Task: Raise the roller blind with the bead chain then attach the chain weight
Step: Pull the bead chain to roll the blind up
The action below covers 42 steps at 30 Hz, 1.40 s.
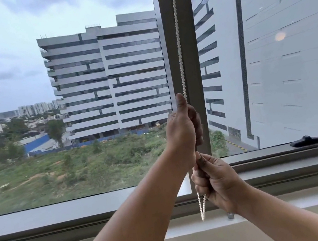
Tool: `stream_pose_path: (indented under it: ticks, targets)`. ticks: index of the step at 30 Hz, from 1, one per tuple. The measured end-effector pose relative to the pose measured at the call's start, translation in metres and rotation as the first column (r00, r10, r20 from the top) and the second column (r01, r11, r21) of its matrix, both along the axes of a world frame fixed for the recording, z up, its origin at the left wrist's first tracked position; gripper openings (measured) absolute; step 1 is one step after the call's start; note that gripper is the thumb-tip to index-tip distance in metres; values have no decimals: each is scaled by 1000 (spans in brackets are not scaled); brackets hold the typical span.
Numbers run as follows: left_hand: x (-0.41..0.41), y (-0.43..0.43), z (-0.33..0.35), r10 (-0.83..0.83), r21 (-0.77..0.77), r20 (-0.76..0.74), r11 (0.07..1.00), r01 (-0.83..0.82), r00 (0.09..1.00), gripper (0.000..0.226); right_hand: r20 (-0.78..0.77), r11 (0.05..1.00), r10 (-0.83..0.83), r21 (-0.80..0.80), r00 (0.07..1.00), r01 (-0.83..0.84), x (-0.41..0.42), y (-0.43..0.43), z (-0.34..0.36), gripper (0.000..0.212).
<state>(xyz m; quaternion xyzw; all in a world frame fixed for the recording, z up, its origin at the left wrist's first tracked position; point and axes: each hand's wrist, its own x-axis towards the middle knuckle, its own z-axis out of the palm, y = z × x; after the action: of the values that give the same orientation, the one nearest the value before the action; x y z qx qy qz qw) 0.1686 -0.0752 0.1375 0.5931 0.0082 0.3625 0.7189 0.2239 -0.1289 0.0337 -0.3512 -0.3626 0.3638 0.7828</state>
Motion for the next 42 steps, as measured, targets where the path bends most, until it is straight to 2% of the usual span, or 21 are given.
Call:
stream_pose_path:
  ticks: [4, 8, 13, 17, 19, 21, 24, 27, 29, 31, 33, 35, 38, 42]
  targets:
    - [-3, -2, -11, -62, -62, 69, 996, 66, 996, 57, 8, 999, 41, 0, 999, -41, 0, -6, -8, 37]
    - [-6, -3, -42, -107, -114, 98, 987, 118, 989, 53, 71, 994, 45, -107, 996, -37, 1, -18, -30, 48]
    - [-4, -7, -90, -84, -207, 28, 974, 88, 996, 52, 283, 945, -21, -308, 959, 111, 4, -32, -60, 55]
    - [-4, -8, -107, -43, -226, 33, 973, 50, 999, 48, 436, 872, 80, -467, 897, 149, 14, -42, -59, 36]
    - [-3, -8, -108, -23, -218, 46, 975, 32, 999, 48, 557, 824, 97, -509, 825, 247, 19, -44, -48, 33]
    - [-2, -6, -108, 1, -198, 44, 980, 8, 999, 50, 628, 781, 24, -497, 778, 377, 27, -43, -32, 28]
    - [-2, -5, -109, 18, -168, 36, 986, -12, 999, 52, 600, 781, -89, -453, 795, 430, 33, -40, 6, 21]
    - [-2, -10, -110, 4, -132, 25, 991, 0, 1000, 52, 443, 872, -141, -368, 885, 323, 31, -35, 46, 33]
    - [-1, -14, -110, 9, -106, 11, 994, -8, 1000, 50, 314, 940, -101, -282, 944, 194, 27, -31, 69, 45]
    - [0, -19, -109, 30, -85, -4, 996, -30, 1000, 48, 219, 986, 20, -166, 976, 17, 21, -28, 87, 55]
    - [0, -22, -108, 41, -85, -3, 996, -41, 999, 48, 171, 994, 94, -70, 981, -83, 14, -23, 98, 51]
    - [0, -24, -108, 45, -81, 4, 996, -44, 999, 47, 159, 999, 42, -1, 986, -42, 9, -18, 98, 45]
    - [0, -25, -113, 48, -63, 0, 997, -48, 999, 48, 152, 995, -31, 101, 988, 15, 8, -14, 88, 51]
    - [-2, -26, -141, 70, -45, -32, 996, -72, 997, 48, 159, 998, -18, 62, 987, 8, 8, -14, 59, 51]
